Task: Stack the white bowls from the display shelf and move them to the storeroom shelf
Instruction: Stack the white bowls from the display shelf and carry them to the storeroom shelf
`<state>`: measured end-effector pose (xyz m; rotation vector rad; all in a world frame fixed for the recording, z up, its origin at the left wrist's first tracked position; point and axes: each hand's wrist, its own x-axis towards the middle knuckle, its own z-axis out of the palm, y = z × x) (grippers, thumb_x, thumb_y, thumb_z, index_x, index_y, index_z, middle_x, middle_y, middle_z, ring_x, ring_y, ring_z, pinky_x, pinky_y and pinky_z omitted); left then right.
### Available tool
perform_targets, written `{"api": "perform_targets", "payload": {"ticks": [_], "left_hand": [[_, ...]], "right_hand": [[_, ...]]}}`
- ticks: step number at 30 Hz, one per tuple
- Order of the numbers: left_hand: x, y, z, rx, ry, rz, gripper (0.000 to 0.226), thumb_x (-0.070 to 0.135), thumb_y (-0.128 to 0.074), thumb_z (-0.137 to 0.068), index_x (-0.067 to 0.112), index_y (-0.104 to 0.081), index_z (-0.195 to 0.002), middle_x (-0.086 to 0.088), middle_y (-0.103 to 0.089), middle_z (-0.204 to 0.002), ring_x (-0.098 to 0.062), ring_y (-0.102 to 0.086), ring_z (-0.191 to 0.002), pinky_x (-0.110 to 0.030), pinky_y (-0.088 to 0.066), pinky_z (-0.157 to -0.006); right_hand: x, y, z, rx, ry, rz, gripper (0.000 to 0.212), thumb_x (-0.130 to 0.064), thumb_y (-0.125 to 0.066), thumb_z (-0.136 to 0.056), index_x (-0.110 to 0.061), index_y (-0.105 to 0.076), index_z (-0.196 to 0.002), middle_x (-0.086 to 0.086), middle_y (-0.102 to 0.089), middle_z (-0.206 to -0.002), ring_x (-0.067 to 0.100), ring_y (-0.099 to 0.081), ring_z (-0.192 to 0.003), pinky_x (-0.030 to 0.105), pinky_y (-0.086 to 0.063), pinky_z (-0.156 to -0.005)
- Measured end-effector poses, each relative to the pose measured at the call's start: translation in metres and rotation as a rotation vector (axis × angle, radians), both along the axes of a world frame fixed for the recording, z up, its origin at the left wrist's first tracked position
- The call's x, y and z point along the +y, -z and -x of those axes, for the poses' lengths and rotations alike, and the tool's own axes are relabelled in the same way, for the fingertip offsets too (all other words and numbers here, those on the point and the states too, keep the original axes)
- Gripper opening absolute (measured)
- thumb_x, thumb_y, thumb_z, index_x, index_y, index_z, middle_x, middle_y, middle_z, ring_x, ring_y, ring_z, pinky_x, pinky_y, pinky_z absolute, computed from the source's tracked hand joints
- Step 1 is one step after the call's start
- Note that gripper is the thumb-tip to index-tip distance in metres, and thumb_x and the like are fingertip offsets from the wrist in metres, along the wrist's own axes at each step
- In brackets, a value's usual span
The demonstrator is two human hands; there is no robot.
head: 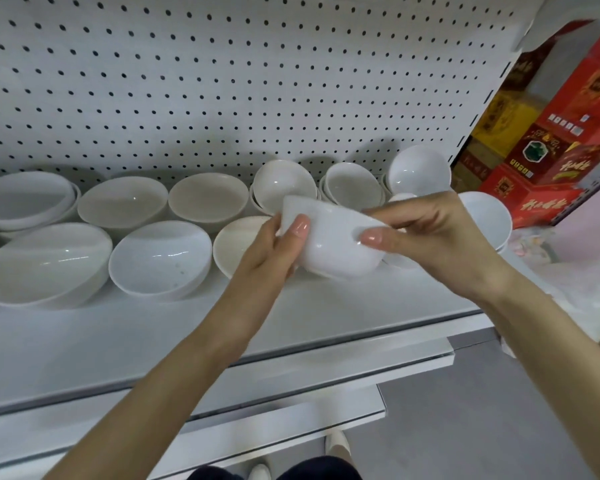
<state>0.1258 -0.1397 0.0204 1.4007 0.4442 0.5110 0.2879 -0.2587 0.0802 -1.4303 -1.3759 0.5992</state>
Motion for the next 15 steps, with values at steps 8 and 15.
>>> {"api": "perform_targets", "payload": {"ticks": [8, 15], "left_hand": [[-0.029, 0.021, 0.005, -0.054, 0.025, 0.273, 0.090, 0.068, -0.065, -0.072, 0.011, -0.046, -0.140, -0.010, -0.059, -0.136, -0.028, -0.054, -0.127, -0.054, -0.042, -0.107], [-0.055, 0.041, 0.003, -0.074, -0.161, 0.243, 0.075, 0.053, -0.070, -0.061, 0.029, -0.052, -0.130, 0.003, -0.066, -0.123, -0.018, -0.062, -0.116, -0.052, -0.050, -0.097]], "right_hand": [[-0.025, 0.035, 0.021, -0.064, 0.115, 0.055, 0.017, -0.031, -0.077, -0.077, -0.023, -0.077, -0.092, -0.004, -0.072, -0.102, 0.008, -0.064, -0.100, 0.018, -0.046, -0.090], [-0.047, 0.080, 0.057, 0.383, 0.371, 0.175, 0.094, -0.069, -0.072, -0.059, -0.028, -0.042, -0.138, -0.003, -0.064, -0.122, 0.004, -0.060, -0.112, 0.021, -0.049, -0.092]]}}
